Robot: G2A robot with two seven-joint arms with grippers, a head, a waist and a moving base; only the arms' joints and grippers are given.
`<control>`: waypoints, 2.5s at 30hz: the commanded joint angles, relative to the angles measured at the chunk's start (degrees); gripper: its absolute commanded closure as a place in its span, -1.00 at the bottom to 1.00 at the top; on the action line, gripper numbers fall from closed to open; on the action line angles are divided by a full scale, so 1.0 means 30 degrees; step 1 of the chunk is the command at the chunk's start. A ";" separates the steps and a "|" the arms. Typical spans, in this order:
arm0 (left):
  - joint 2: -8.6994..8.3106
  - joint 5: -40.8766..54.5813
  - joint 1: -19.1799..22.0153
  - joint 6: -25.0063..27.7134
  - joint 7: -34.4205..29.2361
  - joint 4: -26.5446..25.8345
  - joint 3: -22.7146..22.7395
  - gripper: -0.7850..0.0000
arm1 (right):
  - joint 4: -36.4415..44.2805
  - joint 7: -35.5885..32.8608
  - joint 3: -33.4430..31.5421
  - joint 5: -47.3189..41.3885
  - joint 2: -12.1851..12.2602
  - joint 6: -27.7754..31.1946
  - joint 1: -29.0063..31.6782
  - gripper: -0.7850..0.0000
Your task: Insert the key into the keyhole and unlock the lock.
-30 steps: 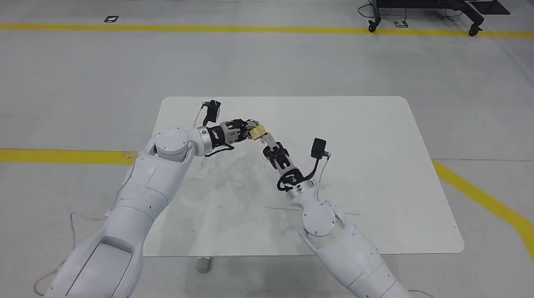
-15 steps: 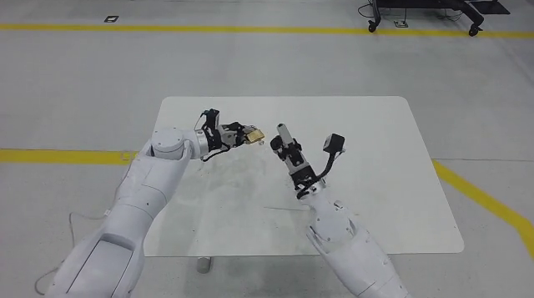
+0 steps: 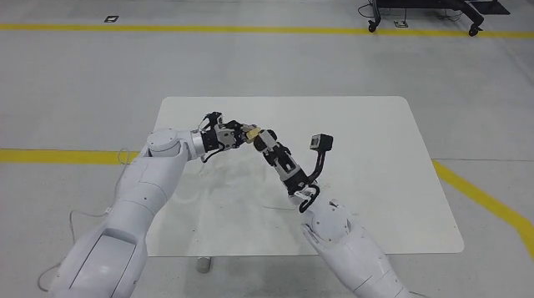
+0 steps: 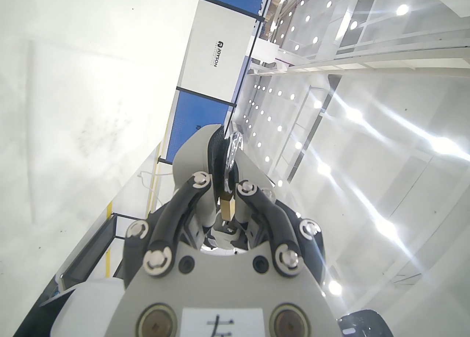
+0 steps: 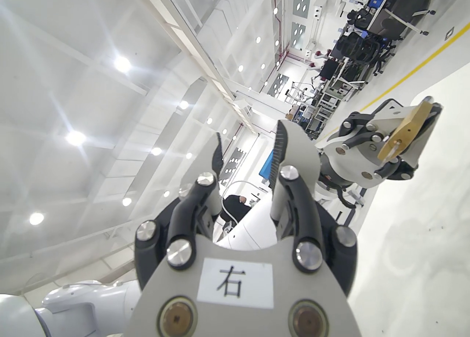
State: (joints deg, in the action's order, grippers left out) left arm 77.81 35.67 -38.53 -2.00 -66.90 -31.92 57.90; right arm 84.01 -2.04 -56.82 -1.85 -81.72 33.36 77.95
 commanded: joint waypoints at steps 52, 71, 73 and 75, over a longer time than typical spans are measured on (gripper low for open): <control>-0.0018 -0.1537 -0.0760 0.5271 0.0421 -0.2007 0.0625 1.00 | -0.3095 -0.6130 -0.0662 -0.8997 -0.0355 -0.2445 -0.0474 0.44; -0.0172 -0.1742 -0.1102 0.5126 0.0264 -0.2722 0.0932 1.00 | -0.4182 -0.5583 -0.0234 -1.0435 -0.0841 -0.2458 -0.1192 1.00; -0.0175 -0.1979 -0.1083 0.5196 0.0325 -0.2775 0.0870 1.00 | -0.4248 -0.5664 -0.0179 -1.0820 -0.0897 -0.2620 -0.1219 1.00; -0.0175 -0.2100 -0.1084 0.5305 0.0402 -0.2818 0.0849 1.00 | -0.4250 -0.5799 -0.0149 -1.1657 -0.0973 -0.2839 -0.1202 1.00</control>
State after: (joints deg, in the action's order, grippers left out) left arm 77.28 29.58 -41.77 13.70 -65.82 -40.30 60.49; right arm 71.26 -19.22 -57.29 -35.16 -84.51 25.23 74.31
